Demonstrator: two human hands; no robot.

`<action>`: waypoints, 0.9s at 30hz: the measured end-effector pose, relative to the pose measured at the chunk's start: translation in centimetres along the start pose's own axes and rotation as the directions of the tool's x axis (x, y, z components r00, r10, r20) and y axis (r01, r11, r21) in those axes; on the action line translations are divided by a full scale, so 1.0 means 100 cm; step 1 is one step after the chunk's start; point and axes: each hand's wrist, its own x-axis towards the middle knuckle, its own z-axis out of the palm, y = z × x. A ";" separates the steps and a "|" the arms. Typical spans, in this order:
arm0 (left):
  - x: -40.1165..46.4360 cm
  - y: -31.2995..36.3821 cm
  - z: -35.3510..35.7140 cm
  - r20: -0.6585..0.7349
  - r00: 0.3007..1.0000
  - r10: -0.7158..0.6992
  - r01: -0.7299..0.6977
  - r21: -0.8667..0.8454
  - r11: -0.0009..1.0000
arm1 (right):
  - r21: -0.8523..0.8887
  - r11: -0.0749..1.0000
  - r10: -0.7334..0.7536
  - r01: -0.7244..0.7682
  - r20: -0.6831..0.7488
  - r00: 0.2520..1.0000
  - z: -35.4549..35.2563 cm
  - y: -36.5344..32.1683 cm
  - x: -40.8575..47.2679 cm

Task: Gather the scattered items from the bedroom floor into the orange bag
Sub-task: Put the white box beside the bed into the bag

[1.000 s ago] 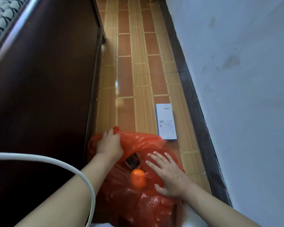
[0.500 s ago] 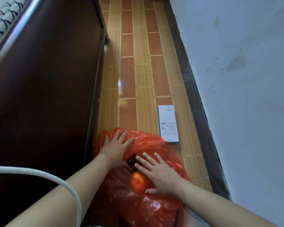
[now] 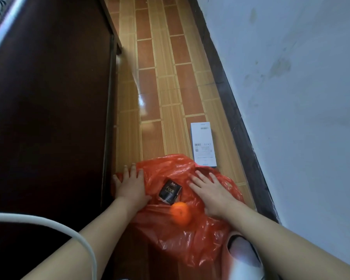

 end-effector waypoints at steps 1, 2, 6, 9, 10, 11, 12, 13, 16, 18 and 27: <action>-0.001 0.002 -0.001 -0.030 0.999 0.024 -0.024 -0.024 0.999 | 0.042 0.999 0.003 -0.001 -0.038 0.999 -0.002 -0.003 -0.002; -0.001 0.005 -0.002 -0.076 0.996 0.057 -0.060 -0.047 0.997 | 0.083 0.997 0.007 0.000 -0.086 0.996 -0.004 -0.008 -0.005; -0.003 0.017 -0.010 -0.197 0.965 0.173 -0.180 -0.019 0.983 | 0.179 0.983 0.031 0.034 -0.347 0.937 0.002 -0.021 -0.012; -0.006 0.023 -0.016 -0.232 0.952 0.201 -0.210 -0.014 0.978 | 0.246 0.969 0.114 0.014 -0.498 0.859 -0.002 -0.012 -0.010; -0.007 0.025 -0.018 -0.245 0.944 0.218 -0.229 -0.015 0.973 | 0.278 0.961 0.159 -0.003 -0.541 0.826 -0.004 -0.004 -0.006; -0.008 0.028 -0.019 -0.254 0.937 0.241 -0.254 -0.019 0.967 | 0.318 0.947 0.218 -0.034 -0.564 0.796 -0.007 0.005 -0.001; -0.009 0.030 -0.020 -0.253 0.930 0.266 -0.281 -0.025 0.959 | 0.365 0.927 0.289 -0.083 -0.557 0.779 -0.013 0.016 0.006; -0.010 0.033 -0.020 -0.243 0.927 0.286 -0.303 -0.035 0.952 | 0.411 0.901 0.358 -0.140 -0.522 0.774 -0.019 0.027 0.013; -0.010 0.036 -0.021 -0.212 0.930 0.301 -0.317 -0.046 0.947 | 0.501 0.814 0.498 -0.293 -0.344 0.796 -0.044 0.054 0.038; -0.010 0.031 -0.021 -0.202 0.938 0.281 -0.297 -0.052 0.953 | 0.570 0.740 0.568 -0.356 -0.247 0.785 -0.058 0.066 0.056; -0.015 -0.014 -0.010 -0.147 0.979 0.140 -0.158 -0.120 0.980 | 0.568 0.586 0.719 -0.578 -0.036 0.694 -0.057 0.053 0.112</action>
